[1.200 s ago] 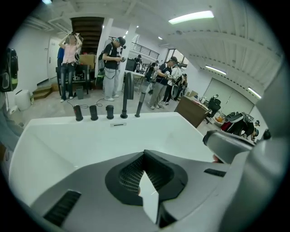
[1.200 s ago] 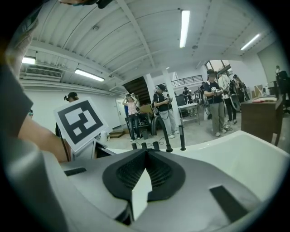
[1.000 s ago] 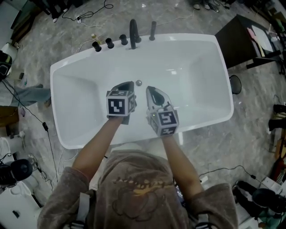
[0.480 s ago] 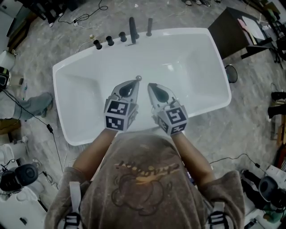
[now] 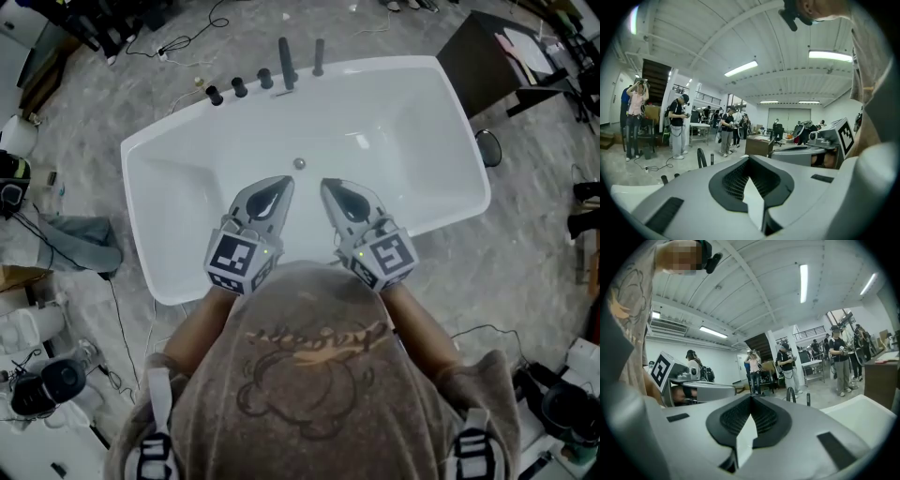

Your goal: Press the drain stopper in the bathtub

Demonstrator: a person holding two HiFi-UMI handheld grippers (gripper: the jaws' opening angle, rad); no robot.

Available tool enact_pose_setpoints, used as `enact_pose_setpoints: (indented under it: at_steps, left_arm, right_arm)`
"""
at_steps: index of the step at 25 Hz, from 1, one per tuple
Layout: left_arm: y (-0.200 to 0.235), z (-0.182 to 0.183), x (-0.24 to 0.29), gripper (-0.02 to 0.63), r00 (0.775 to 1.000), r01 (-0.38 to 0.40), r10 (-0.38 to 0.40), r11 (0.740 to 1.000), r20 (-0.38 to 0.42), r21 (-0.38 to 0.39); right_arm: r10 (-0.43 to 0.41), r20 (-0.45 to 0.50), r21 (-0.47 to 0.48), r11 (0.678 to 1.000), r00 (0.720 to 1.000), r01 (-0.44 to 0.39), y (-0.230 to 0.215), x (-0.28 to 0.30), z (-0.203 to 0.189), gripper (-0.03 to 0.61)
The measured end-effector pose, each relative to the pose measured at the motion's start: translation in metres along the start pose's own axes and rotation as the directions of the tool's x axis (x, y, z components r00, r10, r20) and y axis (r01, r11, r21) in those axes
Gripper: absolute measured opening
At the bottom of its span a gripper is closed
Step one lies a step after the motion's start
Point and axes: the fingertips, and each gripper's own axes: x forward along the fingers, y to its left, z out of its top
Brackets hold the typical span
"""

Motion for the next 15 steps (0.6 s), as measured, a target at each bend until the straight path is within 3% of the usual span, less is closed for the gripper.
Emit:
enact_pose_setpoints:
  at_steps: [5, 15]
  left_arm:
    - [-0.004, 0.002, -0.011, 0.003, 0.997, 0.048, -0.05, 0.998, 0.061, 0.038]
    - [-0.004, -0.017, -0.007, 0.003, 0.993, 0.081, -0.085, 0.996, 0.087, 0.043]
  right_arm:
    - [0.029, 0.019, -0.011, 1.0, 0.999, -0.029, 0.011, -0.001, 0.002, 0.0]
    - [0.049, 0.039, -0.007, 0.999, 0.998, -0.049, 0.013, -0.001, -0.015, 0.0]
